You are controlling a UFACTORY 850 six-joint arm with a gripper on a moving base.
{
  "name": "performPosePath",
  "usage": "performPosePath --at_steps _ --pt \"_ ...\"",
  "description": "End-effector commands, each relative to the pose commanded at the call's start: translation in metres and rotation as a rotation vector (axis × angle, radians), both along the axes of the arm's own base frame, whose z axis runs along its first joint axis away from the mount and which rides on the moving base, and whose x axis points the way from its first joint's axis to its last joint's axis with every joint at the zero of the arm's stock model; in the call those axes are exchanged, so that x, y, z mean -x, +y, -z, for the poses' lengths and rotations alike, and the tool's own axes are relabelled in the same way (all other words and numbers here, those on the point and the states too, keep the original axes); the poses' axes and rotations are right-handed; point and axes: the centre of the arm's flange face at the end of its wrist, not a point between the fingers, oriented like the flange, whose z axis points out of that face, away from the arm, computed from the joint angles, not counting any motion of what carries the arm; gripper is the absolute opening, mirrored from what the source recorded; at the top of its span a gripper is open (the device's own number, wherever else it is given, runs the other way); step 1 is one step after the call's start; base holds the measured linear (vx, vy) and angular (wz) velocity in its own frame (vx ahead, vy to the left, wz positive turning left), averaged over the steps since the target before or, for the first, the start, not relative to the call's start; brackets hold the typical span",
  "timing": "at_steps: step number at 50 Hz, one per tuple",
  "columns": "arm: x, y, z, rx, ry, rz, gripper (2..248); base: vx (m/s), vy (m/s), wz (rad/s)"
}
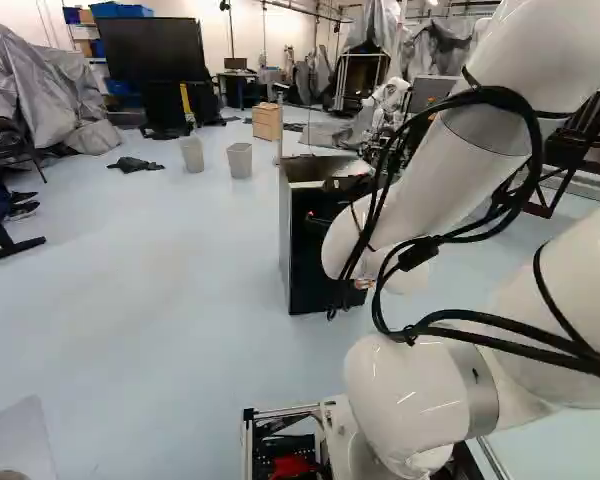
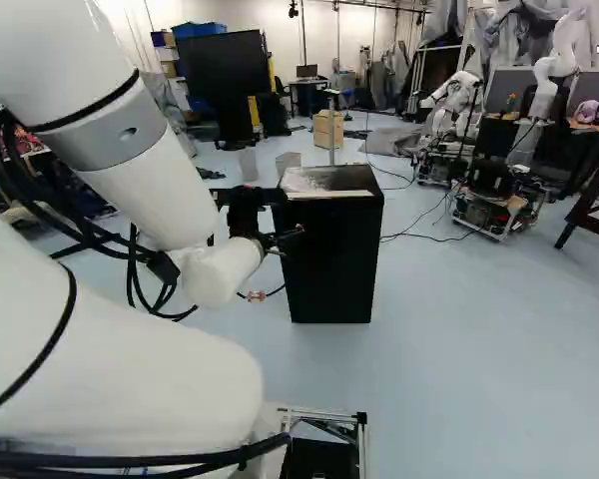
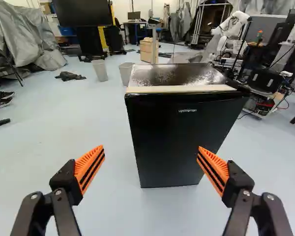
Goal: Grab a drink from the fridge
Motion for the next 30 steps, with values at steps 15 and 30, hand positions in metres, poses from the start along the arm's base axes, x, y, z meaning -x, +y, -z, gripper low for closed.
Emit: performPosePath --at_steps 15,30 --pt "0.0 0.0 0.0 0.0 0.0 0.0 247 0.065 0.051 -0.016" --pt "0.0 0.0 0.0 0.0 0.0 0.0 247 0.069 0.057 -0.014"
